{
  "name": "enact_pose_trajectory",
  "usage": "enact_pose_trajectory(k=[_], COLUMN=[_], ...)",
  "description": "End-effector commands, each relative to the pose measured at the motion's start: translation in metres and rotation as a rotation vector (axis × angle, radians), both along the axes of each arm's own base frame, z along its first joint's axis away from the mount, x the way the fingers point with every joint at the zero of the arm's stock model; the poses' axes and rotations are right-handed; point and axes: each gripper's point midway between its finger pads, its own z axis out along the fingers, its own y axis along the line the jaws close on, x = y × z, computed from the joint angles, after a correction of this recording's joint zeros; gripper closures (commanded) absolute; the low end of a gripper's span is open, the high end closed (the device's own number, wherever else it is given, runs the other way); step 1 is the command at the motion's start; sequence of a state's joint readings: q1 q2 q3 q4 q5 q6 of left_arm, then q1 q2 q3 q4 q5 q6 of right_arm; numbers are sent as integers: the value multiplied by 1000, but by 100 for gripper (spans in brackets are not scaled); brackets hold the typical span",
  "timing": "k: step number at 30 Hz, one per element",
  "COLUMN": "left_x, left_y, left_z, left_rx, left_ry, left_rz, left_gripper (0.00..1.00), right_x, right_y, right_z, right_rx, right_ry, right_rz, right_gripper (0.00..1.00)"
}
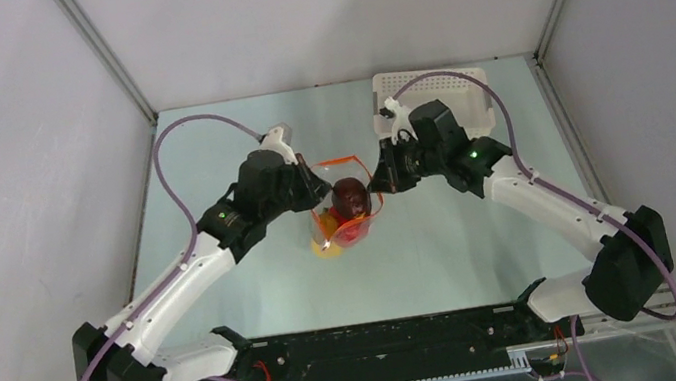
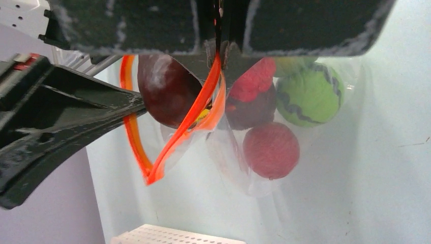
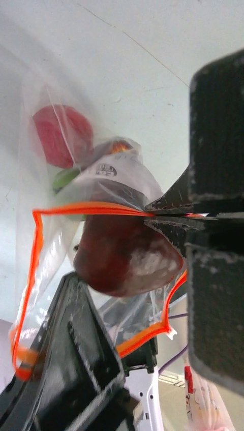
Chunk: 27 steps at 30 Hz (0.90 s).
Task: Place the food in the zip-top bag and seal the zipper
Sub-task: Adjust the zipper food storage bag at the center of the board.
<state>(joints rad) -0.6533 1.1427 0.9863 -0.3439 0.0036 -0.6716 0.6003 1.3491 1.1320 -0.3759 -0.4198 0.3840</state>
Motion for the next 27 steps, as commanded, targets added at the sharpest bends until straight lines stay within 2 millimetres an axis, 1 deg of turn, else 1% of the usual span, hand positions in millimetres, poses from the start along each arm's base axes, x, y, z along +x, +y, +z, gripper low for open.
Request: enact_pose_trajectory(k=[1,2,3,4,6,7,8,9,10,11,12,15,16,17,19,20,21,22,23,24,25,26,27], left_x=[0,-1,-1,-2,-4,-6,-6,-7,-7,-7,-6,-5,-7,-7,-13,-12,-16,-14,-15,-14,-12,-11,-8], left_y=[-16,-17,-19,-20,-23,-24,-24,-24,-24,-24,-26,-33,-40,-44,-60,-65,-72,-78,-83,-87,-91,-93,-94], left_z=[25,25,24,26,29,32,34,38,40,41,42,44,43,49,55,61,63,66,65,71,67,70,66], left_rx=[18,18,19,15,8,6,11,8,9,8,7,-7,-16,-29,-50,-48,-47,-42,-36,-42,-37,-39,-31], left_ry=[-79,-80,-82,-90,-102,-113,-125,-135,-146,-152,-158,-159,-151,-161,-163,-178,-186,-199,-198,-208,-199,-204,-197], left_rz=[-96,-103,-113,-120,-139,-152,-163,-166,-167,-170,-176,-202,-232,-247,-315,-333,-359,-374,-392,-398,-402,-404,-403], left_gripper=[100,100,98,97,95,93,92,91,90,90,89,90,91,91,91,91,91,91,91,92,92,92,92], right_x=[7,8,9,12,12,8,6,6,4,2,-1,-9,-11,-12,-15,-18,-21,-24,-26,-27,-29,-30,-31], right_y=[-4,-6,-14,-18,-27,-32,-43,-47,-57,-59,-62,-61,-60,-58,-54,-50,-48,-45,-45,-45,-47,-49,-54], right_z=[46,45,46,42,44,46,43,52,51,57,57,55,56,58,67,76,79,88,92,99,101,104,102], right_rx=[-23,-49,-92,-121,-156,-177,-223,-228,-268,-264,-270,-253,-245,-239,-216,-202,-204,-189,-186,-173,-172,-170,-186], right_ry=[-36,-31,-25,-20,-2,15,26,9,11,3,10,54,72,82,89,79,78,62,58,45,42,35,35], right_rz=[-119,-141,-185,-217,-257,-273,-306,-327,-356,-364,-368,-369,-372,-372,-371,-359,-350,-336,-332,-328,-330,-336,-352], right_gripper=[100,100,100,100,100,100,100,100,100,100,100,100,100,100,100,100,100,100,100,100,100,100,100])
